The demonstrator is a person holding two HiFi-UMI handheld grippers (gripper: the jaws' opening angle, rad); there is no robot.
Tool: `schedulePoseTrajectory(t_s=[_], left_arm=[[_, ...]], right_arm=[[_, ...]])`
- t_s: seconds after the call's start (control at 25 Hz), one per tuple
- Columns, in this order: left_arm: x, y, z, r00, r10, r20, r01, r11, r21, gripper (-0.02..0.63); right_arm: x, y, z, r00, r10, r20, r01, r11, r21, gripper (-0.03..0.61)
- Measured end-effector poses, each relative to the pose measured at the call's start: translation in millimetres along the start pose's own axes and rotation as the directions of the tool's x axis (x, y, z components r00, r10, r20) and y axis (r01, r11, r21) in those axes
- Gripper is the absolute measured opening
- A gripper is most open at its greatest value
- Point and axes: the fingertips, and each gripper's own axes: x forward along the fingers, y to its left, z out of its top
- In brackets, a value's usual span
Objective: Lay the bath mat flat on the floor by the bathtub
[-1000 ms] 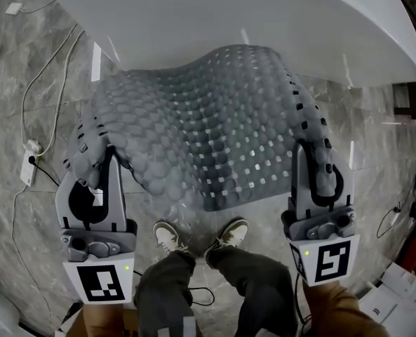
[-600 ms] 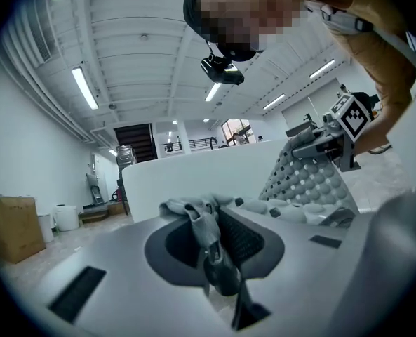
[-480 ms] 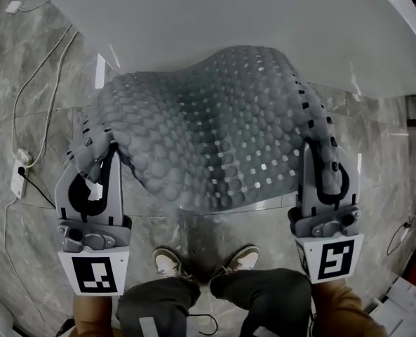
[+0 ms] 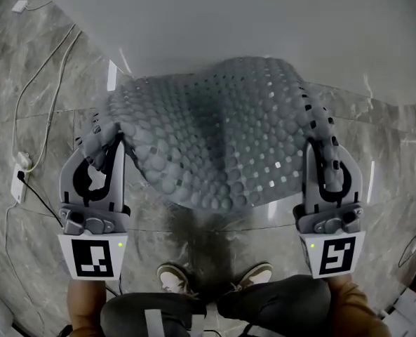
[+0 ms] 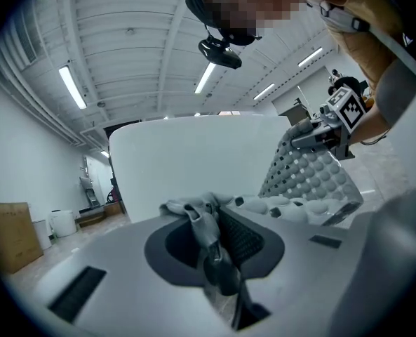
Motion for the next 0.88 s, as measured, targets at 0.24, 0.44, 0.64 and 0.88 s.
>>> schedulePoseTrajectory(t_s=[0.24,0.44,0.64,0.88], left_arm=[[13,-6,-47,0.999,-0.022,-0.036,0.023,1.000,0.010,0.061],[44,-17,-56,0.998,-0.021,-0.055,0.022,1.000,0.022,0.060],[50,-14,-49,0.999,-0.029,-0.033,0.031,0.998,0.051,0.060],[56,5,-87,0.997,-0.004,-0.081,0.008,0.999,0.048,0.060]], right_arm=[[7,16,-40,1.000,-0.007,-0.009,0.007,1.000,0.008,0.052],[-1,9,-86,0.999,-0.029,-0.035,0.031,0.999,0.042,0.051],[-8,-4,-92,0.995,-0.089,-0.051,0.092,0.994,0.060,0.052],[3,25,-111,0.990,-0.117,-0.078,0.121,0.991,0.055,0.052]])
